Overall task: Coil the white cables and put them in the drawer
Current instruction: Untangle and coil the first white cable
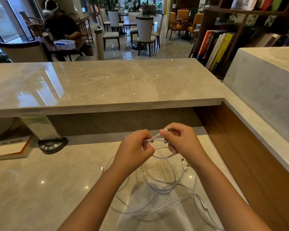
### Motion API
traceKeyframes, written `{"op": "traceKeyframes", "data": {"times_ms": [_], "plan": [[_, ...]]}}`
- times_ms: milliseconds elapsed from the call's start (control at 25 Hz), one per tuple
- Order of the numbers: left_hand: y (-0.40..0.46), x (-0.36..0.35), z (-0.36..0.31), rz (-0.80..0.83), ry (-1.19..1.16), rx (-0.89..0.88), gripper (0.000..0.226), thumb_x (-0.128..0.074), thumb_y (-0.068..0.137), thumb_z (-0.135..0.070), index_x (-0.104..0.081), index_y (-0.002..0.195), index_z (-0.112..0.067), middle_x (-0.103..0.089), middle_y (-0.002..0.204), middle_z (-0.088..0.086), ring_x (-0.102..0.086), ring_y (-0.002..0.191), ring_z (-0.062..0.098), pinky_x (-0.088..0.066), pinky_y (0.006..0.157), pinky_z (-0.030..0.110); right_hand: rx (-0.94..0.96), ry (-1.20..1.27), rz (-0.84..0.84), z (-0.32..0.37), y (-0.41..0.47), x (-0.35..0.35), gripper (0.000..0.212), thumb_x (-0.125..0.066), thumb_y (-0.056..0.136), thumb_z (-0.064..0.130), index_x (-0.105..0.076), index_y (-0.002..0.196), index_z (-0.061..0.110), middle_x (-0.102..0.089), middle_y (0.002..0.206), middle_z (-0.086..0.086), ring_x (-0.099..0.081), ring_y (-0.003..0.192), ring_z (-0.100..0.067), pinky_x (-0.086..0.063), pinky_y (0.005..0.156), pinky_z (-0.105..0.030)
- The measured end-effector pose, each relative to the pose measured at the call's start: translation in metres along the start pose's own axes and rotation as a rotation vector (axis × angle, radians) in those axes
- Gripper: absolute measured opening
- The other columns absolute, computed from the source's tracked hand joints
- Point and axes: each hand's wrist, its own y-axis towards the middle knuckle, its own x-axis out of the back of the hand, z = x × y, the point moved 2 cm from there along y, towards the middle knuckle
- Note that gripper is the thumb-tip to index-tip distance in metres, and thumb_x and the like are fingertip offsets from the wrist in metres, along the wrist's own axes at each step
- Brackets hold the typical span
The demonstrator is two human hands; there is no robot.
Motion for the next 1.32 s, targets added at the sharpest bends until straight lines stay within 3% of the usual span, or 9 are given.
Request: {"op": "traceKeyframes", "data": {"times_ms": [160, 320, 480, 560, 680, 840, 1040, 1120, 1320], "plan": [[-0.006, -0.002, -0.004, -0.235, 0.033, -0.213, 0.029, -0.061, 0.078, -0.002, -0.064, 0.105, -0.013, -0.055, 0.084, -0.009, -0.049, 0.069, 0.000, -0.042, 0.065, 0.006, -0.077, 0.196, -0.081, -0.003, 0.000, -0.002, 0.011, -0.066, 0.084, 0.018, -0.062, 0.088, 0.008, -0.050, 0.051, 0.000, -0.040, 0.036, -0.004, -0.034, 0.036, -0.016], [-0.006, -0.003, 0.001, -0.171, 0.062, -0.343, 0.023, -0.065, 0.080, -0.014, -0.071, 0.103, -0.016, -0.064, 0.079, -0.003, -0.053, 0.071, 0.006, -0.043, 0.063, 0.011, -0.173, -0.005, 0.096, -0.015, 0.000, 0.000, 0.019, -0.060, 0.088, 0.028, -0.067, 0.092, 0.011, -0.047, 0.056, 0.000, -0.038, 0.039, -0.007, -0.033, 0.039, -0.019], [-0.008, -0.005, 0.010, -0.093, -0.083, -0.081, 0.013, -0.066, 0.084, -0.018, -0.073, 0.095, -0.019, -0.070, 0.081, -0.005, -0.061, 0.070, 0.004, -0.050, 0.065, 0.013, -0.052, -0.309, 0.263, -0.012, -0.005, 0.000, 0.023, -0.057, 0.088, 0.040, -0.073, 0.100, 0.028, -0.059, 0.078, 0.022, -0.056, 0.069, 0.001, -0.044, 0.059, -0.018], [-0.009, -0.005, 0.009, 0.023, -0.280, 0.112, 0.012, -0.066, 0.083, -0.014, -0.074, 0.090, -0.020, -0.070, 0.076, -0.008, -0.062, 0.066, 0.002, -0.049, 0.062, 0.011, -0.002, -0.360, 0.269, -0.009, -0.006, 0.003, 0.016, -0.061, 0.087, 0.032, -0.074, 0.096, 0.027, -0.063, 0.082, 0.017, -0.059, 0.066, -0.004, -0.049, 0.059, -0.021], [-0.009, 0.003, 0.005, 0.147, -0.526, 0.238, 0.016, -0.062, 0.084, -0.008, -0.075, 0.085, -0.017, -0.072, 0.070, -0.004, -0.063, 0.064, 0.003, -0.048, 0.061, 0.014, -0.013, -0.259, 0.333, -0.008, -0.007, 0.008, 0.018, -0.059, 0.089, 0.026, -0.075, 0.087, 0.018, -0.067, 0.073, -0.001, -0.058, 0.060, -0.005, -0.048, 0.058, -0.018], [-0.014, 0.005, 0.001, 0.354, -0.955, 0.340, 0.021, -0.049, 0.090, -0.004, -0.070, 0.097, -0.006, -0.067, 0.066, 0.002, -0.060, 0.062, 0.009, -0.049, 0.065, 0.021, -0.077, 0.206, 0.427, -0.004, -0.014, 0.005, 0.026, -0.049, 0.093, 0.014, -0.067, 0.076, 0.010, -0.058, 0.062, 0.003, -0.054, 0.062, -0.008, -0.047, 0.062, -0.018], [-0.011, 0.009, -0.004, 0.279, -0.908, 0.380, 0.028, -0.046, 0.094, -0.013, -0.069, 0.079, -0.011, -0.055, 0.053, -0.003, -0.049, 0.050, 0.007, -0.044, 0.056, 0.017, -0.058, 0.372, 0.371, -0.009, -0.018, 0.002, 0.023, -0.043, 0.094, 0.006, -0.065, 0.096, 0.010, -0.061, 0.070, -0.003, -0.057, 0.068, -0.016, -0.050, 0.068, -0.022], [-0.009, 0.013, -0.004, 0.219, -0.873, 0.364, 0.027, -0.047, 0.094, -0.015, -0.071, 0.083, -0.011, -0.057, 0.055, -0.003, -0.048, 0.050, 0.006, -0.043, 0.053, 0.016, 0.048, 0.223, 0.280, -0.010, -0.020, 0.003, 0.037, -0.053, 0.089, 0.001, -0.057, 0.118, 0.024, -0.068, 0.081, -0.003, -0.064, 0.073, -0.017, -0.055, 0.073, -0.024], [-0.011, 0.012, -0.008, 0.276, -0.907, 0.377, 0.026, -0.048, 0.094, -0.018, -0.071, 0.084, -0.012, -0.062, 0.059, -0.002, -0.053, 0.053, 0.007, -0.045, 0.057, 0.018, 0.459, -0.211, -0.022, -0.006, -0.019, 0.007, 0.023, -0.064, 0.085, 0.023, -0.063, 0.105, 0.035, -0.065, 0.094, 0.022, -0.064, 0.085, -0.002, -0.051, 0.073, -0.013]]}}
